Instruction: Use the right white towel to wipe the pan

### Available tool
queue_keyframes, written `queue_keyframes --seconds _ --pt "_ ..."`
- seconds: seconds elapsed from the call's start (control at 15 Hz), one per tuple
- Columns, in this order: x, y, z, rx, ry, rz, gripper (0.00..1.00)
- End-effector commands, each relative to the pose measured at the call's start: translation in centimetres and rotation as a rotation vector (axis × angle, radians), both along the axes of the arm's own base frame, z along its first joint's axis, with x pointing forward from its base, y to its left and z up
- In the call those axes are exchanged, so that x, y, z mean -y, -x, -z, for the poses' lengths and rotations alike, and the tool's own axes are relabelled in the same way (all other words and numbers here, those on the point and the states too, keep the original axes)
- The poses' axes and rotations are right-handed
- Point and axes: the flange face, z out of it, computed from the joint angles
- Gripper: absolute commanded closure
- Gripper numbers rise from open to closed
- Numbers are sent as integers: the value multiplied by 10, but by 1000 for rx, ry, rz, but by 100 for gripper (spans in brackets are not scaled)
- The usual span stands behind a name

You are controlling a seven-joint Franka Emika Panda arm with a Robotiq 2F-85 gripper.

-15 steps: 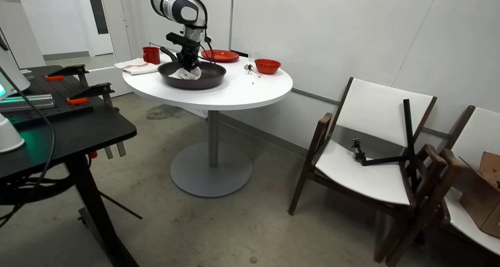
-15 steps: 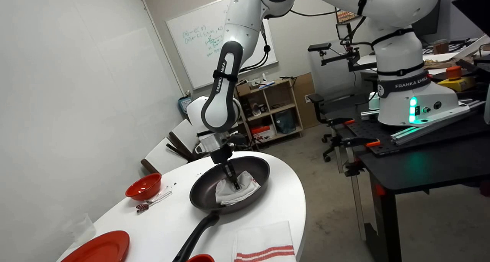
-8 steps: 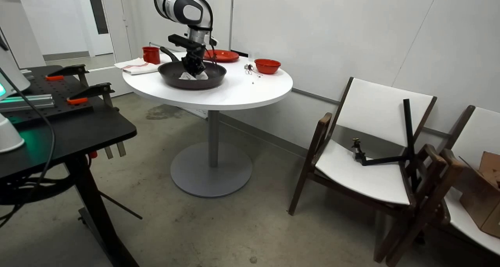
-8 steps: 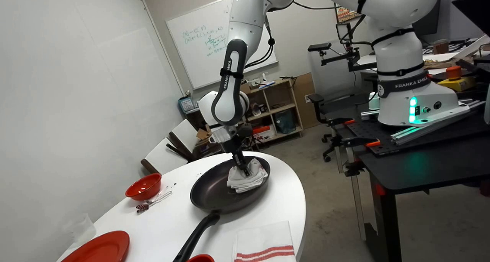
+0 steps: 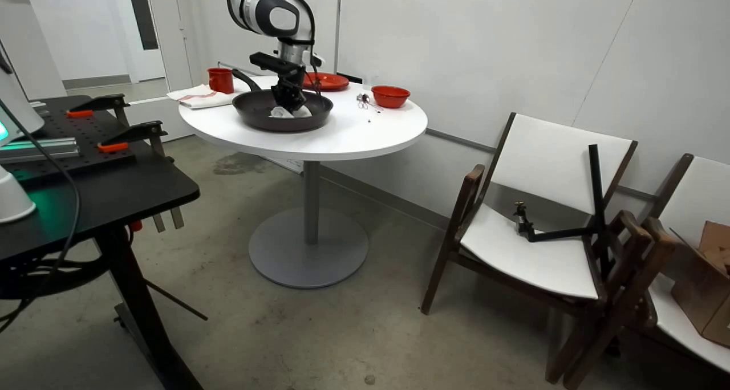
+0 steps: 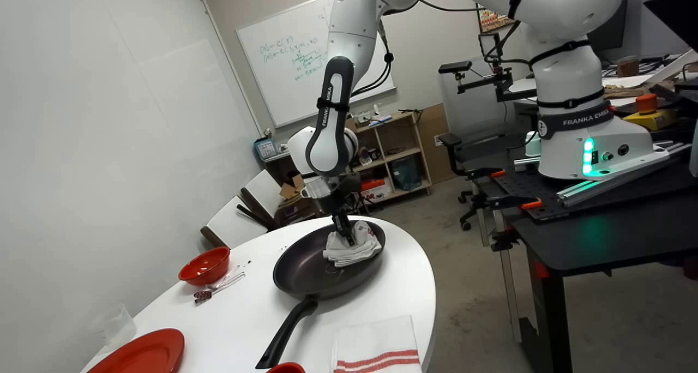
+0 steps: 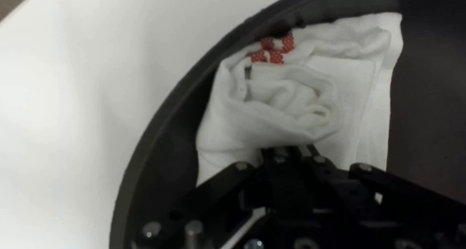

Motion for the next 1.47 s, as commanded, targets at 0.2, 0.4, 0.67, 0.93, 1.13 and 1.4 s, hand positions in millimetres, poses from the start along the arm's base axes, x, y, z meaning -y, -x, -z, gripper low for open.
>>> queue_keyframes --seconds 0.2,0.4,0.67,0.93,1.13,1.4 --pt "-62 -16 2 63 21 -137 99" --pt "-75 -21 0 78 18 -160 99" --pt "-71 -22 -6 97 19 -148 99" --pt "-57 -22 -8 113 24 -119 99" --pt "-52 -21 -9 126 20 -110 99" --pt "-57 -21 -20 159 26 -117 99"
